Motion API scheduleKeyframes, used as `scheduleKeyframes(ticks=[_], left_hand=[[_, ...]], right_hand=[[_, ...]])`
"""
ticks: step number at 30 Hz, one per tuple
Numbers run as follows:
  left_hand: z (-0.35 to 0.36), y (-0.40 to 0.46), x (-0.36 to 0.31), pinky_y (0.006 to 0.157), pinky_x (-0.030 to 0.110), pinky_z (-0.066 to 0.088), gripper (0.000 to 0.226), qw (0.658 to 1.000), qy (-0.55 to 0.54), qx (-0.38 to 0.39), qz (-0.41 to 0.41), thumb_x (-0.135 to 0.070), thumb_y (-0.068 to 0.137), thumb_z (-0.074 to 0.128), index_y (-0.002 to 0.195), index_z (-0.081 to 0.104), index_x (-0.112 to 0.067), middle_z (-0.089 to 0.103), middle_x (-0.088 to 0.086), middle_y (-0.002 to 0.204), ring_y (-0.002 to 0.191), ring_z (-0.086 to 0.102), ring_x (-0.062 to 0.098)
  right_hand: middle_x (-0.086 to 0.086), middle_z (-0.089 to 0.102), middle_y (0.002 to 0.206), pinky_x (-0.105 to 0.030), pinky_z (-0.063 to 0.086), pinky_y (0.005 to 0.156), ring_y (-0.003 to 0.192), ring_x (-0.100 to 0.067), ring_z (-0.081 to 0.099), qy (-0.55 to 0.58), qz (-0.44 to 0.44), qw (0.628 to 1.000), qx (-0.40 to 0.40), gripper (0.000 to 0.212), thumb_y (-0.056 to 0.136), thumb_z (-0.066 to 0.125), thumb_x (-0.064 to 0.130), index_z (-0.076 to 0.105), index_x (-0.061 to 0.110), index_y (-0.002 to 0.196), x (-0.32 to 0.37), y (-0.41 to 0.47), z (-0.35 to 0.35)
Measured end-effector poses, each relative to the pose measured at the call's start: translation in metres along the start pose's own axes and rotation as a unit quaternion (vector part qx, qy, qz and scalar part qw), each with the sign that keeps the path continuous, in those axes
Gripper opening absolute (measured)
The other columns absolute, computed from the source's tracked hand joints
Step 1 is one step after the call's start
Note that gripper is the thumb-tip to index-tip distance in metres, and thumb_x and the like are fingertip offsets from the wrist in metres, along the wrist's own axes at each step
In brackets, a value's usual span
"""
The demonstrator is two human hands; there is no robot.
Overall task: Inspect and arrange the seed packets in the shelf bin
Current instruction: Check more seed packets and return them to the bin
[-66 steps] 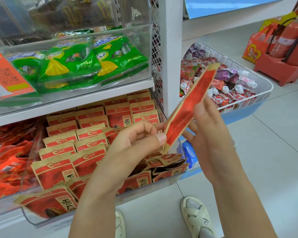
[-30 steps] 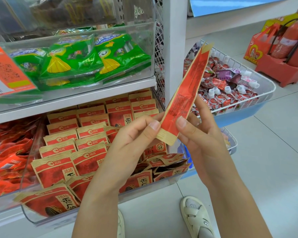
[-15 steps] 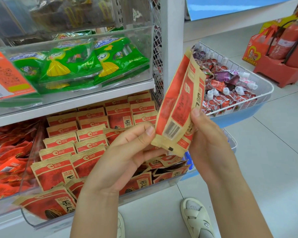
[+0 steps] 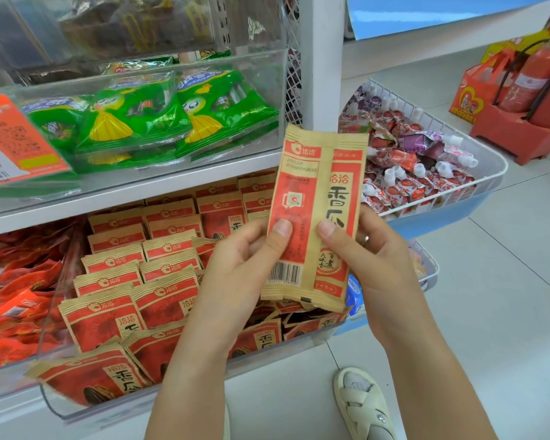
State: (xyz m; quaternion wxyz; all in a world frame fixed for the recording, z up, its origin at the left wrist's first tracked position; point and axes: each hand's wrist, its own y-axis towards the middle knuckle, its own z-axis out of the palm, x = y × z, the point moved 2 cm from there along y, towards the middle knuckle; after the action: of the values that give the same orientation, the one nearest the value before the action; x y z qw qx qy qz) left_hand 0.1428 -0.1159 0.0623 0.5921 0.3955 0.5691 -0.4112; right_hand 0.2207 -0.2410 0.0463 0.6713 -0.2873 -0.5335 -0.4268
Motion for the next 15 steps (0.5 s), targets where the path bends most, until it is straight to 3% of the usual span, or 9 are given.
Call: scheduleKeyframes(ticks=[2,5,7,9,12,13,15], left_hand=[[-0.001,0.0,0.0,0.075,0.02,0.057,0.036,1.0,0.004,0.002,-0.007,-0.035,0.089,0.052,0.109,0.069,-0.012,0.077,0.002,0.094,0.087,0.074,0.015],[0.002,-0.003,-0.001,0.07,0.019,0.056,0.031,1.0,0.014,0.002,-0.011,-0.034,0.088,0.054,0.105,0.07,-0.013,0.077,0.0,0.092,0.083,0.074,0.013],[0.004,-0.001,-0.001,0.072,0.017,0.055,0.024,0.996,0.055,-0.054,0.04,-0.028,0.089,0.062,0.113,0.065,-0.026,0.074,-0.01,0.103,0.091,0.071,0.005],[0.004,0.001,-0.003,0.078,0.019,0.055,0.029,0.978,0.115,-0.123,0.121,-0.021,0.09,0.068,0.113,0.06,-0.037,0.067,-0.018,0.115,0.103,0.065,-0.001],[0.009,0.006,-0.007,0.095,0.028,0.051,0.02,0.946,0.201,-0.169,0.19,-0.032,0.086,0.069,0.105,0.065,-0.036,0.057,-0.019,0.124,0.117,0.056,-0.002],[0.01,0.009,-0.008,0.099,0.021,0.045,0.02,0.935,0.227,-0.186,0.199,-0.037,0.083,0.068,0.103,0.065,-0.035,0.055,-0.017,0.124,0.117,0.052,-0.008],[0.013,0.015,-0.013,0.094,0.004,0.034,0.025,0.917,0.269,-0.212,0.204,-0.047,0.079,0.067,0.099,0.065,-0.032,0.056,-0.014,0.118,0.111,0.047,-0.017]], right_hand=[[-0.001,0.077,0.093,-0.025,0.058,0.071,0.081,-0.013,0.072,0.025,0.015,1.0,-0.01,0.017,0.082,0.069,0.033,0.073,0.023,0.096,0.001,0.0,0.001],[-0.001,0.075,0.088,-0.033,0.057,0.072,0.077,-0.016,0.07,0.035,0.023,0.998,-0.043,0.023,0.085,0.06,0.043,0.076,0.027,0.09,0.002,0.001,-0.002],[-0.002,0.074,0.089,-0.037,0.056,0.076,0.079,-0.018,0.069,0.032,0.015,0.998,-0.049,0.025,0.084,0.057,0.042,0.076,0.029,0.091,0.003,0.0,-0.001],[0.0,0.074,0.087,-0.033,0.056,0.073,0.077,-0.015,0.068,0.028,0.002,0.999,-0.047,0.019,0.086,0.059,0.039,0.076,0.031,0.089,0.004,-0.001,0.001],[0.001,0.073,0.085,-0.025,0.056,0.066,0.074,-0.011,0.067,0.028,-0.003,0.999,-0.015,0.016,0.088,0.061,0.035,0.076,0.031,0.09,0.005,-0.003,0.007],[-0.001,0.073,0.086,-0.025,0.056,0.067,0.076,-0.013,0.067,0.033,-0.001,0.999,0.0,0.018,0.088,0.059,0.034,0.076,0.03,0.092,0.005,-0.003,0.01],[-0.003,0.072,0.086,-0.028,0.056,0.07,0.078,-0.015,0.066,0.043,-0.002,0.999,0.016,0.021,0.087,0.056,0.032,0.076,0.03,0.092,0.003,-0.004,0.015]])
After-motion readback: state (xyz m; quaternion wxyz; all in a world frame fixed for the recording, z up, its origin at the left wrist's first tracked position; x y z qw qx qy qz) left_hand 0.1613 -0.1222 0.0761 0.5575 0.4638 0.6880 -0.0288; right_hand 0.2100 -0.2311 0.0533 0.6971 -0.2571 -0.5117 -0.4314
